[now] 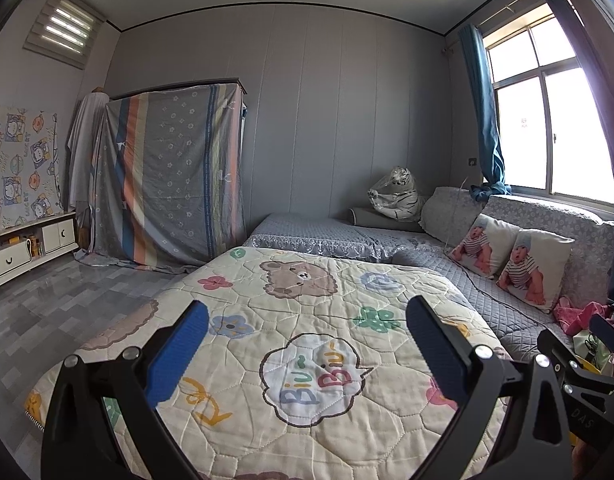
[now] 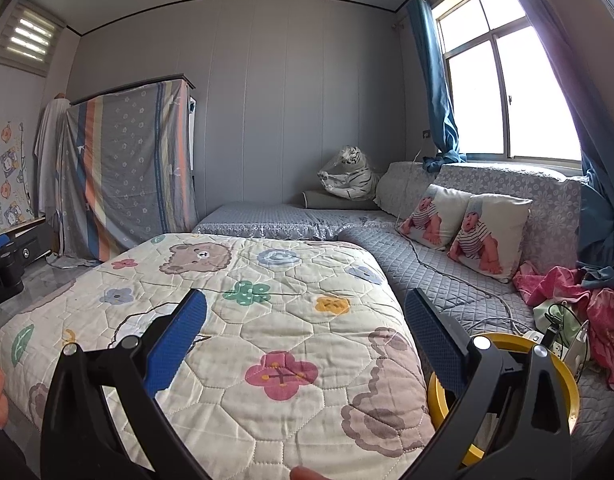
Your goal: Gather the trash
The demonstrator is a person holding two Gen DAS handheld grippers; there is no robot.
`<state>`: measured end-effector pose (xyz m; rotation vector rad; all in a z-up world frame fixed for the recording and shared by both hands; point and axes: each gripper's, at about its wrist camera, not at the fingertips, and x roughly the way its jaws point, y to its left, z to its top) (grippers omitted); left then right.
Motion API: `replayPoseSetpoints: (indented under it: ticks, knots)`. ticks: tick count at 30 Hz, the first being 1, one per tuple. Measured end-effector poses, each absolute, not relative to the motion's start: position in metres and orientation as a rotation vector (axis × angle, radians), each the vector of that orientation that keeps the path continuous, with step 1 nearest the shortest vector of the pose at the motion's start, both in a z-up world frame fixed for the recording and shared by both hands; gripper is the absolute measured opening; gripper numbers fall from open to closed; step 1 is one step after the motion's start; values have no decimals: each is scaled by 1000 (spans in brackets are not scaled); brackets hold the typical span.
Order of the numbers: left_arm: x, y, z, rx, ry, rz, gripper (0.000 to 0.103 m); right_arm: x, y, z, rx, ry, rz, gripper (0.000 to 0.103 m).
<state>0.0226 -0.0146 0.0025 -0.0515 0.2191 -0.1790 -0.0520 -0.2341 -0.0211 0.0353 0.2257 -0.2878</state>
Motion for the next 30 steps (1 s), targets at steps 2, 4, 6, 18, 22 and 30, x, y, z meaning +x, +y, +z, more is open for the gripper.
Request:
replayPoseSetpoints:
  ticks: [2, 4, 6, 18, 22, 30]
  knots:
    - [23, -15, 3, -49, 219, -179, 95, -52, -235, -22, 40, 227, -286, 95]
    - [23, -15, 3, -50, 218, -182, 95, -52, -235, -22, 39, 229, -289, 95]
    - [24, -15, 2, -50, 219, -183, 95, -51, -235, -23, 46, 233, -287, 95]
    - [25, -15, 1, -49, 222, -191, 95, -50, -238, -24, 50, 233, -282, 95]
    - [26, -16, 2, -48, 228, -191, 95, -50, -238, -24, 54, 236, -283, 95]
    - [26, -16, 1, -47, 230, -190, 95, -48, -238, -27, 59, 243, -285, 95]
